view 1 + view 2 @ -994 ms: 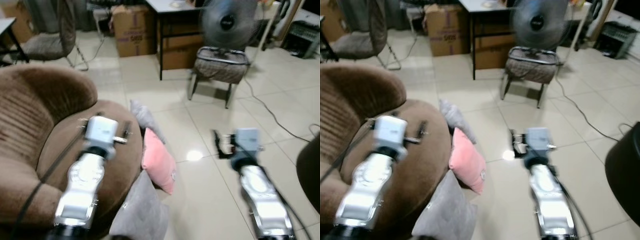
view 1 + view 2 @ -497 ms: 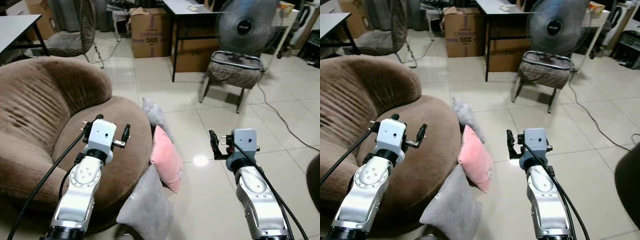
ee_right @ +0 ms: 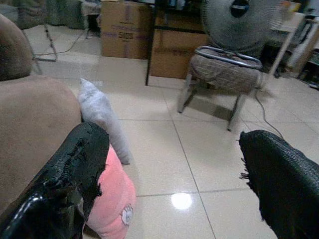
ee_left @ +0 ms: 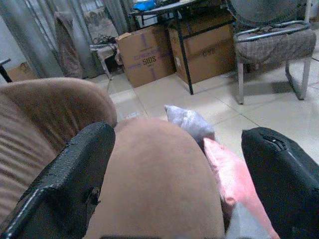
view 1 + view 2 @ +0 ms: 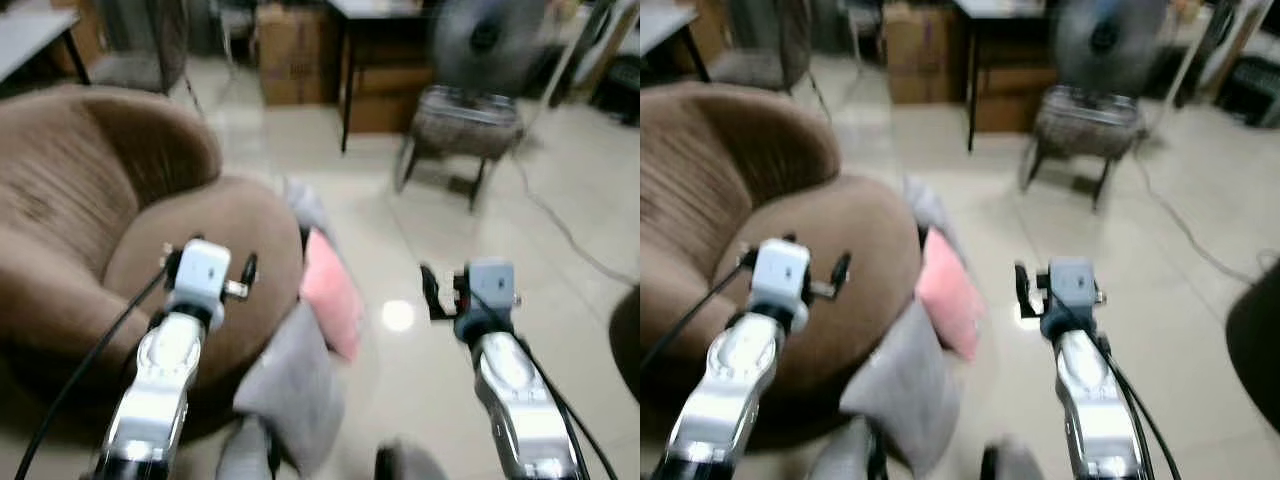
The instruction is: Move the pillow to the sofa from floor
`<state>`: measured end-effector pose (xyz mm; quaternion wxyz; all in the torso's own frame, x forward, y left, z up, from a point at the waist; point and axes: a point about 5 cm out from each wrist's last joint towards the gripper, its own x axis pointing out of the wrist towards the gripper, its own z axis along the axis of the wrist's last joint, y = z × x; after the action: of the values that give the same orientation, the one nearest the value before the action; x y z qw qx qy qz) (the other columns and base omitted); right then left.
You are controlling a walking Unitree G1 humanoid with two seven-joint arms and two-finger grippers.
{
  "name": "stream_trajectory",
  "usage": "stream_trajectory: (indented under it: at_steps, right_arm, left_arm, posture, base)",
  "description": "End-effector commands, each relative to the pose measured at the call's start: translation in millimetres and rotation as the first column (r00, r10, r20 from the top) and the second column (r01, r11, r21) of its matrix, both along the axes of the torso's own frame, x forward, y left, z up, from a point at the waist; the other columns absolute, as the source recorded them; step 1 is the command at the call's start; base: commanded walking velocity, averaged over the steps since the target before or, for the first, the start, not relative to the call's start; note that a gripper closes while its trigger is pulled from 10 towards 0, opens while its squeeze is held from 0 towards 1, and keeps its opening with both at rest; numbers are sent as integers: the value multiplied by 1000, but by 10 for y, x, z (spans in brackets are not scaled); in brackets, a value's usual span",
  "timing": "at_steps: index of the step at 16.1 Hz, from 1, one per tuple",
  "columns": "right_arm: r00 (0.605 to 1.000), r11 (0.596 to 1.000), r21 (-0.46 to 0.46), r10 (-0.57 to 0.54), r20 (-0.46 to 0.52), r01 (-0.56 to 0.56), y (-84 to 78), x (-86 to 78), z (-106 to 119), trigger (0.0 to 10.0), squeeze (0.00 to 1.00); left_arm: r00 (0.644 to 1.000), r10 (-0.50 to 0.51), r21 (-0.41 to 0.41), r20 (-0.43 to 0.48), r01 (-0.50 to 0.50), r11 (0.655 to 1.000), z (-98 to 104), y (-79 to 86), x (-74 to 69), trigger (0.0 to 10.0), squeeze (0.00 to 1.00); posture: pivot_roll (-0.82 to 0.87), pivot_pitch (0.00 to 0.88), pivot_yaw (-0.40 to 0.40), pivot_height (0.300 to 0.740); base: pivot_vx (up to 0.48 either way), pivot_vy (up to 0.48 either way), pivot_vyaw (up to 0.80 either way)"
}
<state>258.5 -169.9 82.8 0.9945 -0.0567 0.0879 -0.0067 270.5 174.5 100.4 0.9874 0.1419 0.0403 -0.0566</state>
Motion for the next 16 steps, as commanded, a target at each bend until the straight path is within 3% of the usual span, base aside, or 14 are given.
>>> stream_trajectory:
  at_steps: [1, 9, 16]
  right_arm:
    - [1000, 1000, 0, -3, 6, 3, -18, -16, 11, 10000, 0]
    - [1000, 1000, -4, -4, -9, 4, -27, -90, -46, 10000, 0]
    - [1000, 1000, -10, 19, -8, -19, 0, -67, -35, 10000, 0]
  left_arm:
    - [1000, 15, -16, -1, -15, 1000, -4, 12, 8, 10000, 0]
    - [1000, -20, -34, 2, 20, 999, -3, -13, -18, 10000, 0]
    - [1000, -27, -35, 2, 27, 999, -6, -22, -28, 10000, 0]
  posture:
    - [-25, 0, 4, 637]
    - [-28, 0, 1, 637]
    - [-25, 0, -7, 637]
  base:
    - [0, 0, 0]
    - [0, 0, 0]
    - [297, 0, 0]
